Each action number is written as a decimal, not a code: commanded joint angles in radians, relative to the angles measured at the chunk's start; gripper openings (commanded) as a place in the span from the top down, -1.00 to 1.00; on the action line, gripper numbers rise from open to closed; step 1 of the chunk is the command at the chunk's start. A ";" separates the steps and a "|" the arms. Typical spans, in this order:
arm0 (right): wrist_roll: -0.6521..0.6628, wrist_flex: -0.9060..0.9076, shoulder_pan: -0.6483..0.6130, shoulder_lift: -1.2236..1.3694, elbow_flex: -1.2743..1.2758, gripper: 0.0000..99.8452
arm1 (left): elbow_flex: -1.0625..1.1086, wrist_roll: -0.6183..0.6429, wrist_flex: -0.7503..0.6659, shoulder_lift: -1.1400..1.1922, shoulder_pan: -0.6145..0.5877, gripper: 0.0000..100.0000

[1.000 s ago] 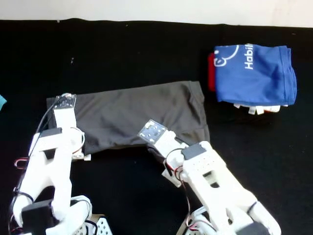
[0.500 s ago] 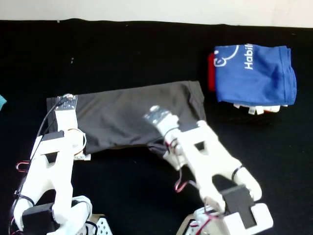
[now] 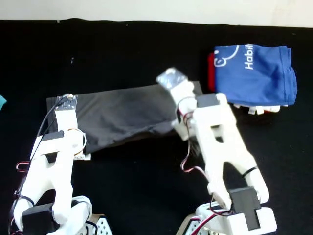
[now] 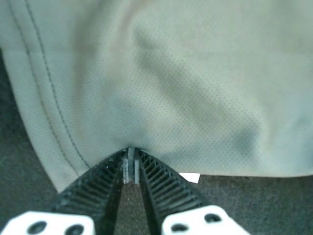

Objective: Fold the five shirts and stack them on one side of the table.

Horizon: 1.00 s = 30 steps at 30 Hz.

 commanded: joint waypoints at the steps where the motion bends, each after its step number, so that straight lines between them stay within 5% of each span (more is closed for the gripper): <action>1: -0.005 0.005 0.021 0.104 -0.213 0.98 | 0.001 0.006 -0.032 0.001 0.001 0.98; 7: -0.006 0.074 0.025 0.544 -0.641 0.96 | 0.001 0.006 -0.032 0.001 0.001 0.98; 10: -0.018 0.173 0.025 0.717 -0.886 0.77 | 0.001 0.006 -0.032 0.001 0.001 0.98; 16: -0.210 0.239 0.076 0.911 -1.287 0.61 | 0.001 0.006 -0.032 0.001 0.001 0.98; 22: -0.241 0.421 0.090 0.952 -1.486 0.61 | 0.001 0.006 -0.032 0.001 0.001 0.98; 30: -0.137 0.576 -0.114 0.960 -1.573 0.78 | 0.001 0.006 -0.032 0.001 0.001 0.98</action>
